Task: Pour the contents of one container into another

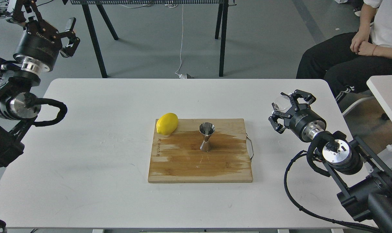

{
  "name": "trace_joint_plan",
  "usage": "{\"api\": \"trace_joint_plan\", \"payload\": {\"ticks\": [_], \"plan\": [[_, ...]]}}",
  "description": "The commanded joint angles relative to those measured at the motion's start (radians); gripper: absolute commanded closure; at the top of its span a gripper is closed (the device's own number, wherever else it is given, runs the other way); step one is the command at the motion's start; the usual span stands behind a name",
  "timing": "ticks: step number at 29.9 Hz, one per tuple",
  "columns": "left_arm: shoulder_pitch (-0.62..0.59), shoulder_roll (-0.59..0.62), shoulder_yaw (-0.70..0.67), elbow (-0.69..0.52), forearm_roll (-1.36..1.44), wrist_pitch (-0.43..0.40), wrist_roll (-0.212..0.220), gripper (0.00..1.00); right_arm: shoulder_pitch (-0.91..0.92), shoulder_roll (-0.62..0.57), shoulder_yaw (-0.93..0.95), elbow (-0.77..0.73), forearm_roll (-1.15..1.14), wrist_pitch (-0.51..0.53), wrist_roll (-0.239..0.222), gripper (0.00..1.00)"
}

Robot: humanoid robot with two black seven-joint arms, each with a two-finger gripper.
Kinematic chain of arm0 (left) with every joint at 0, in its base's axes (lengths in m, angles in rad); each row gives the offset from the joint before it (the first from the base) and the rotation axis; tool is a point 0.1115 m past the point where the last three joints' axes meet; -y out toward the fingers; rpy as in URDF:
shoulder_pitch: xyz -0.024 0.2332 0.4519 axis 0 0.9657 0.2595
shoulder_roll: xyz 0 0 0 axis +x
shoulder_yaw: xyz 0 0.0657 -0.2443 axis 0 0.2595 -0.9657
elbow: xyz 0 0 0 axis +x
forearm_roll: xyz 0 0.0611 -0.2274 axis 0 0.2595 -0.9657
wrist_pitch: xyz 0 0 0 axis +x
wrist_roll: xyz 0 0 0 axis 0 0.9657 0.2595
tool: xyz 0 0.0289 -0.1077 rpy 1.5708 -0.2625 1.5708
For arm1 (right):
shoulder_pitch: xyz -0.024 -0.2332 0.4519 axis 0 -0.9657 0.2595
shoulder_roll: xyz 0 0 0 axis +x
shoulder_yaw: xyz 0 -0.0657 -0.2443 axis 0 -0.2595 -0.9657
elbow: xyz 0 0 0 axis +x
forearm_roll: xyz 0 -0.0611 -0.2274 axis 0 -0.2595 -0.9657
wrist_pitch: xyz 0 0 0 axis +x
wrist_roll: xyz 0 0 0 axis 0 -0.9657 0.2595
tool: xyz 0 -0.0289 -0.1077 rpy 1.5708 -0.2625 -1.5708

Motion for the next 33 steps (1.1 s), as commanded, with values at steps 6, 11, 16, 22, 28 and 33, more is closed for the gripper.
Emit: {"api": "trace_joint_plan", "payload": {"ticks": [6, 11, 16, 22, 28, 33], "plan": [[0.0, -0.013, 0.0, 0.002, 0.0, 0.0, -0.002, 0.0, -0.005, 0.001, 0.037, -0.282, 0.295, 0.267, -0.077, 0.68], [0.0, -0.011, 0.002, 0.002, 0.0, 0.0, 0.002, 0.0, 0.012, 0.012, 0.037, -0.44, 0.363, 0.388, -0.112, 0.67], [0.0, -0.013, 0.003, 0.002, 0.0, 0.001, 0.003, 0.0, 0.033, 0.016, 0.037, -0.508, 0.421, 0.43, -0.126, 0.66], [-0.001, -0.014, 0.007, 0.002, 0.0, 0.003, 0.002, 0.0, 0.044, 0.022, 0.037, -0.542, 0.458, 0.451, -0.143, 0.65], [-0.017, -0.014, 0.007, 0.002, 0.0, 0.003, 0.003, 0.0, 0.047, 0.035, 0.036, -0.569, 0.458, 0.451, -0.143, 0.63], [-0.02, -0.014, 0.007, 0.002, 0.0, 0.004, 0.003, 0.0, 0.047, 0.051, 0.028, -0.597, 0.458, 0.451, -0.142, 0.62]]}}
